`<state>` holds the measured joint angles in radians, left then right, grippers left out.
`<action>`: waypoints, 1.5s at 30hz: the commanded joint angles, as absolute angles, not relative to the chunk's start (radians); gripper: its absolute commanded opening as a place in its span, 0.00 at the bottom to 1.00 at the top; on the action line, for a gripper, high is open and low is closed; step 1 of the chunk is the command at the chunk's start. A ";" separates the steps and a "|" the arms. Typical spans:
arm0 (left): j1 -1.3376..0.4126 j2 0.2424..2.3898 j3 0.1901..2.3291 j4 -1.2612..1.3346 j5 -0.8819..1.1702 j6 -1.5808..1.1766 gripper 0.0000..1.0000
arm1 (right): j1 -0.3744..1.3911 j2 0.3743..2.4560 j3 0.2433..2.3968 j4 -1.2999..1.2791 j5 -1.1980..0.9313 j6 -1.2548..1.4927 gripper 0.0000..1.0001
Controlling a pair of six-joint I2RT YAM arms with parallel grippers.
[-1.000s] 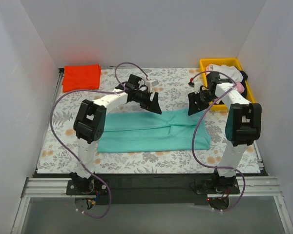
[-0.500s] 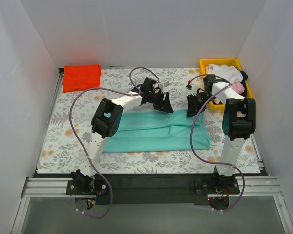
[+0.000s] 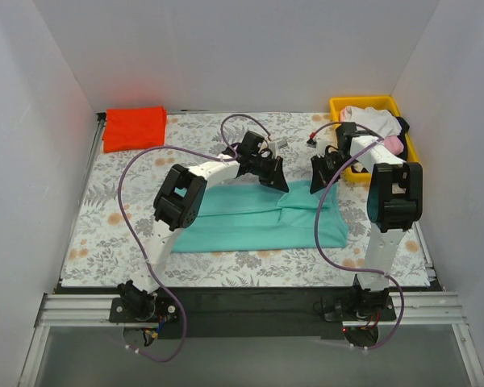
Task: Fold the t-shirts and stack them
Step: Fold the tshirt
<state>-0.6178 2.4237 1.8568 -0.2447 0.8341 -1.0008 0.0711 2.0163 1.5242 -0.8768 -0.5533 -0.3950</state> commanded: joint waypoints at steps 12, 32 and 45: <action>-0.656 2.192 1.662 -0.230 0.919 -0.862 0.00 | 0.064 1.839 1.369 -0.954 -0.566 -0.612 0.07; -0.609 1.963 1.489 -0.268 0.830 -0.830 0.08 | 0.072 1.668 1.175 -1.019 -0.494 -0.960 0.37; -0.609 2.166 1.699 -0.471 0.802 -0.739 0.15 | 0.063 1.842 1.499 -0.993 -0.558 -0.605 0.29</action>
